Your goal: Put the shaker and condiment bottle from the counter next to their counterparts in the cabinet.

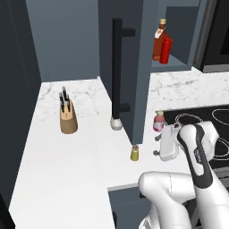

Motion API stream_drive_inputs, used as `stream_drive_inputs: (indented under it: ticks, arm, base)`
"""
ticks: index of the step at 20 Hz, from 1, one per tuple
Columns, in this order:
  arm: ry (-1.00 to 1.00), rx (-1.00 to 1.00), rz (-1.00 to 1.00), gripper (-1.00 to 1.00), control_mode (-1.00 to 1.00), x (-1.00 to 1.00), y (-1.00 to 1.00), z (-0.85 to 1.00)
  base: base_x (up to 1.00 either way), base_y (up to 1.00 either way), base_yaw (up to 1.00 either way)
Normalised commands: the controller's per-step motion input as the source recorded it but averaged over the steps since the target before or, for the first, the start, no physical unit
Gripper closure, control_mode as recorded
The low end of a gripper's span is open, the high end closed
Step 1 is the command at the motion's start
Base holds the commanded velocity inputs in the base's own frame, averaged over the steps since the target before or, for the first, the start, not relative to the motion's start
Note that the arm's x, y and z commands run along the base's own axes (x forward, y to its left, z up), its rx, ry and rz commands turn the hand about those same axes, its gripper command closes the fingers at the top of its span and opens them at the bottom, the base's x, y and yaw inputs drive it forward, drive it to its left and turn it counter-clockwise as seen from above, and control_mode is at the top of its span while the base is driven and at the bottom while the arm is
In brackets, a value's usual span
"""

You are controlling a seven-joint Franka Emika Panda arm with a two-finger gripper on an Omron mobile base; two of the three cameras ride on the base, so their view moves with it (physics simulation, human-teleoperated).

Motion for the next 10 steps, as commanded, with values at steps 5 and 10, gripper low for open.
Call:
stream_drive_inputs:
  ticks: [5, 10]
  arm:
    - [0.25, 0.0, 0.07, -1.0, -1.0, 0.24, 0.03, -0.09]
    - [0.18, 0.0, 0.15, -1.0, -1.0, 0.14, 0.0, 0.0]
  base:
    - [0.0, 0.0, 0.0]
    - [0.0, 0.0, 0.0]
